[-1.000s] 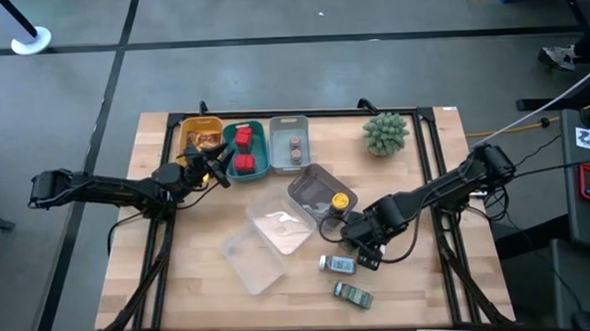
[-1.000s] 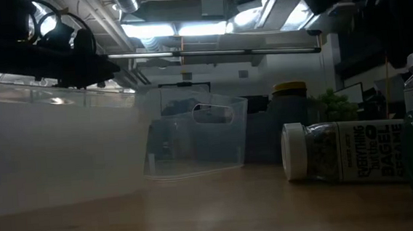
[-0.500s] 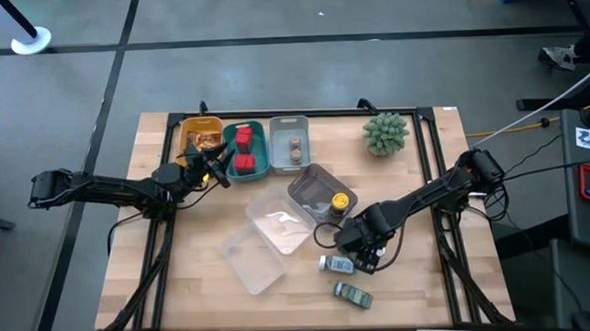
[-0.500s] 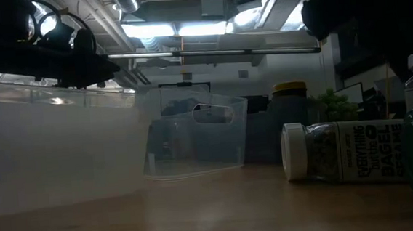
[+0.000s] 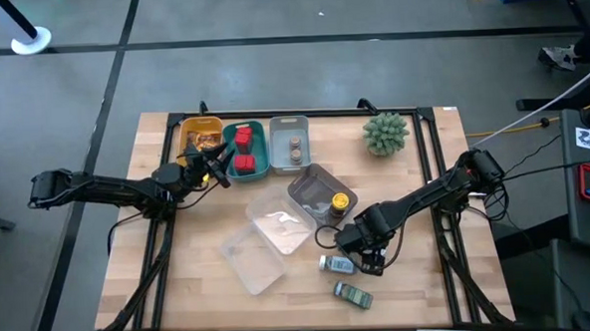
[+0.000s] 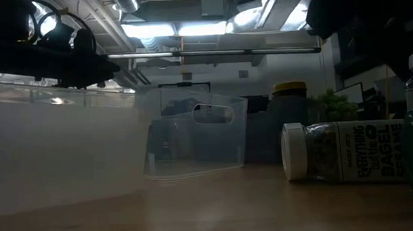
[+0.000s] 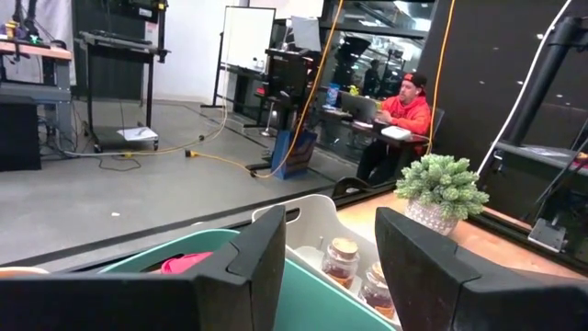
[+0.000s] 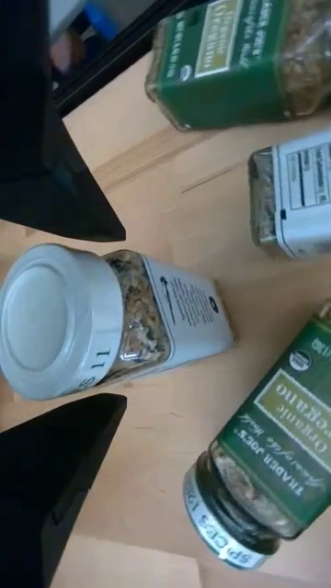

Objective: Sort spices by type
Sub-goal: Put the white seasoning bottle into the top transparent bin

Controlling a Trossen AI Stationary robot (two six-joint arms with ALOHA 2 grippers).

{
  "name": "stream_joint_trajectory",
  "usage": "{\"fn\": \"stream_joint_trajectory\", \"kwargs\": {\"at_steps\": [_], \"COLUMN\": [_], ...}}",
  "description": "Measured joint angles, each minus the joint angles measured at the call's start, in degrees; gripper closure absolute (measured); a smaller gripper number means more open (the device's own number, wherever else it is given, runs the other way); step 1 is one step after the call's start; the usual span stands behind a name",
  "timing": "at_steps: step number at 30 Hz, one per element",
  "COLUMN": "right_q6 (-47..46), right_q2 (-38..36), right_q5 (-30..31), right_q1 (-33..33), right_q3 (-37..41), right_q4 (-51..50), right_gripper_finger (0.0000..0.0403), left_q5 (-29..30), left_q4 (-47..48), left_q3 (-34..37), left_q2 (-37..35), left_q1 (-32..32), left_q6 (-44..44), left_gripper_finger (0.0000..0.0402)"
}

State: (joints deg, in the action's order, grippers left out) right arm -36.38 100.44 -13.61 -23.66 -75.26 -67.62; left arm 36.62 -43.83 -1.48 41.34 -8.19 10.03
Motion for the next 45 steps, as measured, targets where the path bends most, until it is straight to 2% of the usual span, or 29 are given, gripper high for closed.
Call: {"fn": "stream_joint_trajectory", "kwargs": {"at_steps": [6,13,20,26,36,41,45], "right_q6": [3.8,7.0,6.9,6.9,6.9,6.9,7.5], "right_q2": [0.0,0.0,0.0,-0.1,-0.1,-0.1,-0.1], "right_q5": [0.5,6.2,8.9,9.6,9.6,9.3,6.7], "right_q1": [-0.5,-4.1,-6.5,-6.4,-6.3,-5.9,-5.4], "right_q3": [0.0,0.0,0.0,0.0,-0.8,-3.8,-7.4], "right_q4": [0.0,0.0,0.1,0.4,0.7,0.0,-1.5], "right_gripper_finger": [0.0120,0.0121,0.0148,0.0195,0.0196,0.0195,0.0195], "left_q5": [0.0,0.0,0.0,0.0,0.0,0.0,0.0], "left_q4": [0.0,0.0,0.0,0.0,0.0,0.0,0.0], "left_q3": [0.0,0.0,0.0,0.0,0.0,0.0,0.0], "left_q2": [0.0,0.0,0.0,0.0,0.0,0.0,0.0], "left_q1": [0.0,0.0,0.0,0.0,0.0,0.0,0.0], "left_q6": [0.0,0.0,0.0,0.0,0.0,0.0,0.0], "left_gripper_finger": [0.0247,0.0247,0.0247,0.0247,0.0247,0.0247,0.0247]}}
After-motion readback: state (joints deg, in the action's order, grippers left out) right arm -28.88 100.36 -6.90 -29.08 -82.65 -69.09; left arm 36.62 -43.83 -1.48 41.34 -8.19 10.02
